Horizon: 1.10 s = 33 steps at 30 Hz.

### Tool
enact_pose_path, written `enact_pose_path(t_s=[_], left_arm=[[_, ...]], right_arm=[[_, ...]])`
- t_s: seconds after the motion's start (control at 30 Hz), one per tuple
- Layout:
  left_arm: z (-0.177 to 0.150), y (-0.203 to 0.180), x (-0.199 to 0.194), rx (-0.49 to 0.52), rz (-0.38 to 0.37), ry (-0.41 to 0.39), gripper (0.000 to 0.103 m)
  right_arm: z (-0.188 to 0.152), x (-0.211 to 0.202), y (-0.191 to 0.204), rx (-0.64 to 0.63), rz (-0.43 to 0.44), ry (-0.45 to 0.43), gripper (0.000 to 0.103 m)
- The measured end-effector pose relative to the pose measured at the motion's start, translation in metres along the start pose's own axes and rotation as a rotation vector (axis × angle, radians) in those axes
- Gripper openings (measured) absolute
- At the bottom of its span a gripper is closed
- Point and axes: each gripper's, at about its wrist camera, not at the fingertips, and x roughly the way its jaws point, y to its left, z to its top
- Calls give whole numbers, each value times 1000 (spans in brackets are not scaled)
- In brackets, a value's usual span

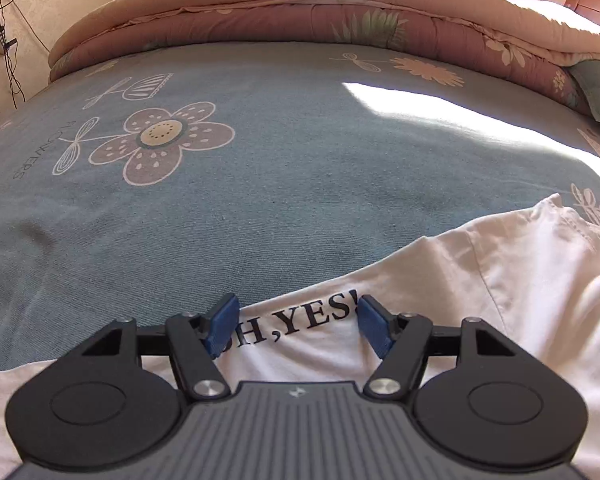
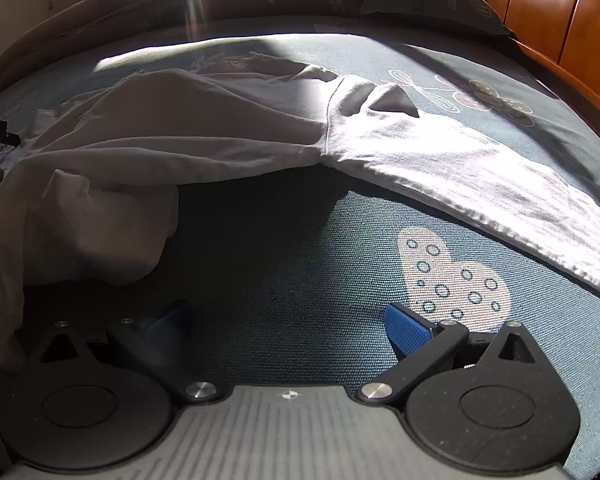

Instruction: Fold clothes

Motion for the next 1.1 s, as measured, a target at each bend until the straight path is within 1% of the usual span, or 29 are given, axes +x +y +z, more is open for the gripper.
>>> enact_pose_path(t_s=[0.03,0.13,0.17,0.2,0.27,0.3,0.33,0.4,0.47,0.5,0.57,0.63,0.67,0.77,0.8,0.83,0.93,1.0,1.03,1.1], left_arm=[[1,-4,-6,-9,-51,-5,61],[2,-16,-25,-37,-211,-21,67],[-1,-26,-26,-27,-266,-11,70],[-4,-36,-27,-16,-320,-1,70],[-9,-51,-17,-9,-398,47,70],[-11,-57,-11,-5,-398,54,71],[-12,-60,-3,-3,-368,55,71],[-8,-60,6,-24,-344,3,71],[5,-62,13,-17,-282,-10,71],[11,-64,15,-10,-245,-8,71],[21,-66,17,-9,-218,21,70],[23,-66,9,-8,-255,15,70],[24,-66,3,1,-288,5,70],[27,-67,-12,44,-392,3,70],[31,-71,-17,74,-427,-1,70],[34,-74,-20,102,-456,2,71],[44,-88,-25,164,-557,26,72],[49,-102,-25,180,-617,39,75],[50,-110,-24,193,-642,39,75],[52,-125,-22,228,-653,32,75]], right_arm=[[0,1,0,0,-1,-2,103],[1,2,1,1,-5,-10,103],[1,2,1,2,-6,-13,103],[0,2,1,3,-8,-17,103],[0,3,2,2,-12,-21,103],[1,3,2,2,-11,-21,103],[1,3,2,2,-10,-21,103],[1,3,2,2,-10,-22,103],[0,3,2,2,-10,-26,103],[0,3,2,1,-10,-29,103],[-1,3,2,-2,-7,-35,103],[-1,2,1,-12,-1,-34,103],[1,2,0,-23,10,-22,103],[16,-3,-11,-62,97,52,103],[24,-9,-17,-77,138,48,103],[34,-16,-23,-96,164,27,103],[75,-29,-40,-162,213,-43,103],[110,-25,-49,-175,270,-72,103],[128,-20,-52,-181,306,-81,103],[162,-3,-52,-208,382,-85,103]])
